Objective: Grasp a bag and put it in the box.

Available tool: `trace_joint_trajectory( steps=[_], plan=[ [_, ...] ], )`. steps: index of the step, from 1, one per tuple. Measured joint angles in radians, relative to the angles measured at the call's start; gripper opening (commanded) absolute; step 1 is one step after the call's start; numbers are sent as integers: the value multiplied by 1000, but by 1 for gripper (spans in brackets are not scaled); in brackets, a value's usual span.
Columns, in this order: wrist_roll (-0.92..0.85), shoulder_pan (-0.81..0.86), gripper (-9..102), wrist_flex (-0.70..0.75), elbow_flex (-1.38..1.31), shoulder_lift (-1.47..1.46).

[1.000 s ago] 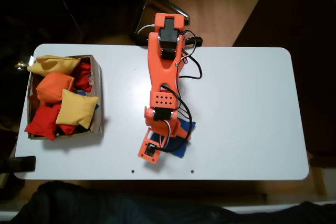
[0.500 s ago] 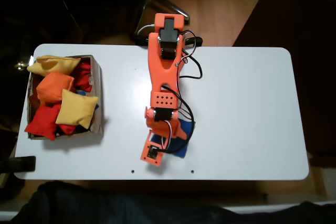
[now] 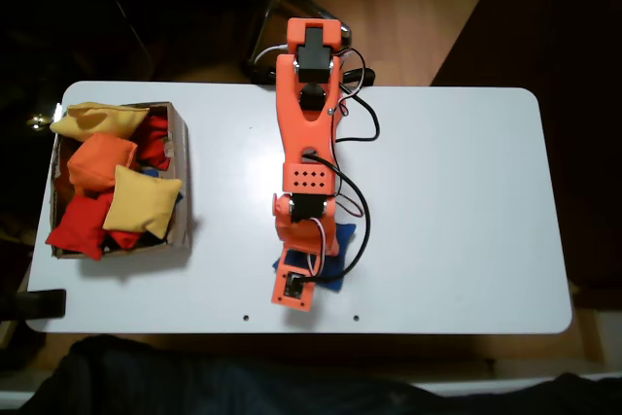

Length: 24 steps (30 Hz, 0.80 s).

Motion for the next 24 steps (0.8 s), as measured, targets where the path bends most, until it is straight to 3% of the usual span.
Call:
trace_joint_trajectory(
  steps=[6,15,24],
  plan=[
    [-3,0,10,0,5,29],
    [38,34,9,0,32,89],
    [202,51,9,-5,38,167]
  ],
)
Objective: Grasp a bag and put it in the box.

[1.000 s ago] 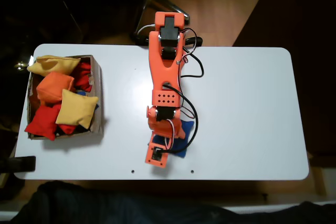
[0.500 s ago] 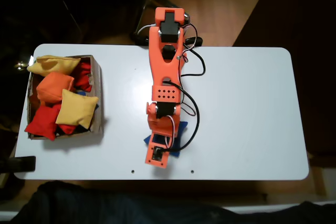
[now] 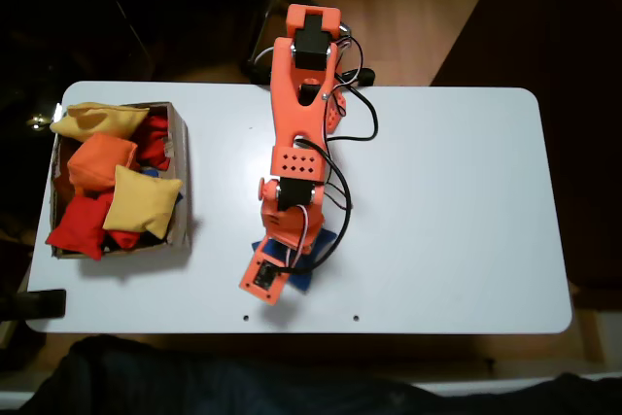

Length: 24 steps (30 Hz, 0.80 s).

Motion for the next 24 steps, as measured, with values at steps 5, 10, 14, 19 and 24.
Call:
trace_joint_trajectory(
  steps=[5,10,14,19,24],
  plan=[
    [98,5,3,0,0,61],
    [179,8,0,5,0,121],
    [213,8,0,25,2,169],
    [279,12,0,49,2,222],
    [365,18,0,66,2,285]
  ],
)
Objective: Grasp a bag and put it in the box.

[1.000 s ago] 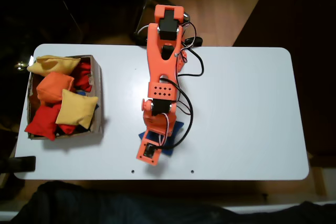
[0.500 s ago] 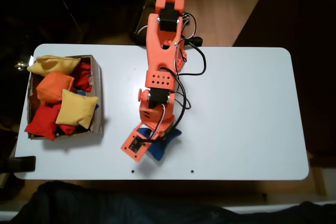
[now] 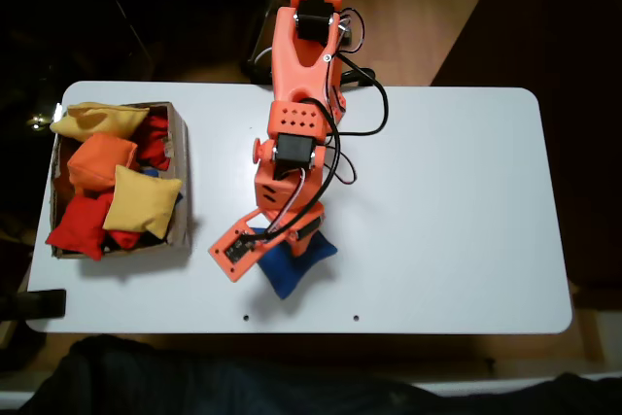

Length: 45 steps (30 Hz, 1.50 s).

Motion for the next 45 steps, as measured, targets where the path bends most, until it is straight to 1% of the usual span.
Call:
trace_joint_trajectory(
  steps=[13,20,30,38,45],
  plan=[
    [158,46,0,31,-5,106],
    [219,87,0,69,-64,173],
    [313,156,0,227,-304,175],
    [371,255,0,350,-520,150],
    [414,351,0,417,-650,86]
  ],
)
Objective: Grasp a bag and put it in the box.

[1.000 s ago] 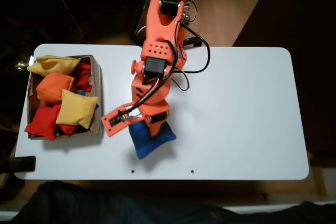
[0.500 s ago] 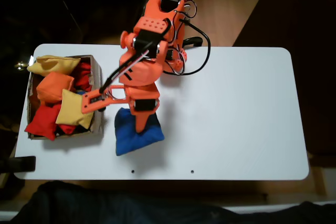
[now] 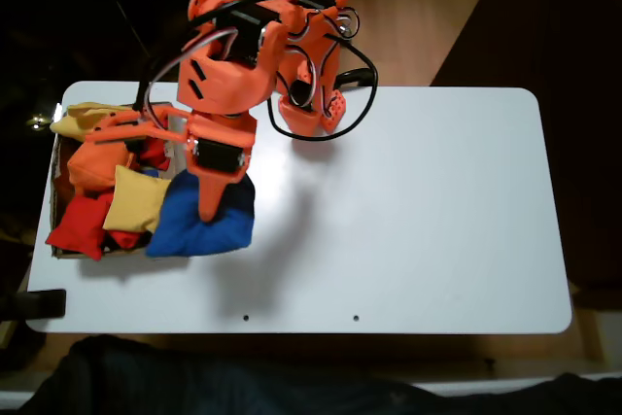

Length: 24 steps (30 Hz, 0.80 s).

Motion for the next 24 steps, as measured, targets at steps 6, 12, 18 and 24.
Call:
trace_joint_trajectory(
  steps=[6,12,18,24],
  plan=[
    [40,98,0,23,-118,-66],
    [60,184,0,23,-193,-117],
    [64,258,0,23,-259,-169],
    [64,330,0,23,-279,-209]
  ],
)
